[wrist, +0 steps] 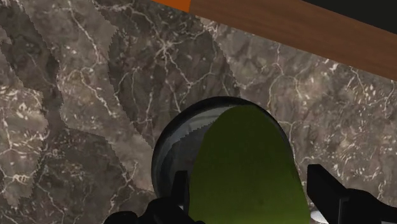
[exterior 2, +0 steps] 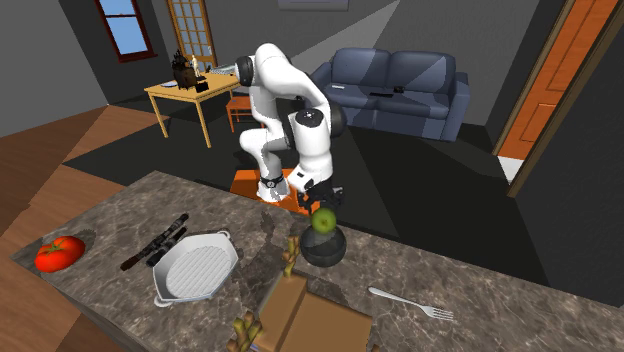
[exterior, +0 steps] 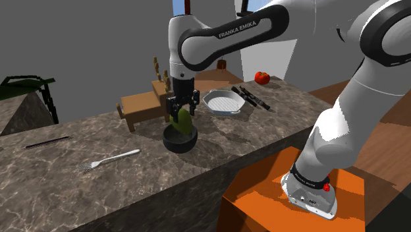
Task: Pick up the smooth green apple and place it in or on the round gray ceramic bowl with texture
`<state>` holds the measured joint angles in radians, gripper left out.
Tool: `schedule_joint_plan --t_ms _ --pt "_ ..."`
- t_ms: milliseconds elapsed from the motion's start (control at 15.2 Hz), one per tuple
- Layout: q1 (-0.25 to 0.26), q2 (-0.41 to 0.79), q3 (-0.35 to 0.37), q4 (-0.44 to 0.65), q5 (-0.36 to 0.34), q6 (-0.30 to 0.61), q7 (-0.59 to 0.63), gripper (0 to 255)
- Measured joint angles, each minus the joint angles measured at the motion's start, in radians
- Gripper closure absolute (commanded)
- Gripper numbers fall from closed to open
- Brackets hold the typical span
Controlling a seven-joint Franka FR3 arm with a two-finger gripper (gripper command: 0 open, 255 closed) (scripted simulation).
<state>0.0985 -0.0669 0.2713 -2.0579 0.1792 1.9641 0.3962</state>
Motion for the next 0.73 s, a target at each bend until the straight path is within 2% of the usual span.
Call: schedule_joint_plan --t_ms 198,594,660,726 --pt "0.002 0.016 0.002 -0.017 -0.002 0.033 0.000 255" --pt "0.001 0.014 0.002 -0.029 0.000 0.043 -0.003 255" --pt "0.001 0.014 0.002 -0.029 0.000 0.043 -0.003 0" --pt "0.001 0.014 0.002 -0.029 0.000 0.043 -0.003 0"
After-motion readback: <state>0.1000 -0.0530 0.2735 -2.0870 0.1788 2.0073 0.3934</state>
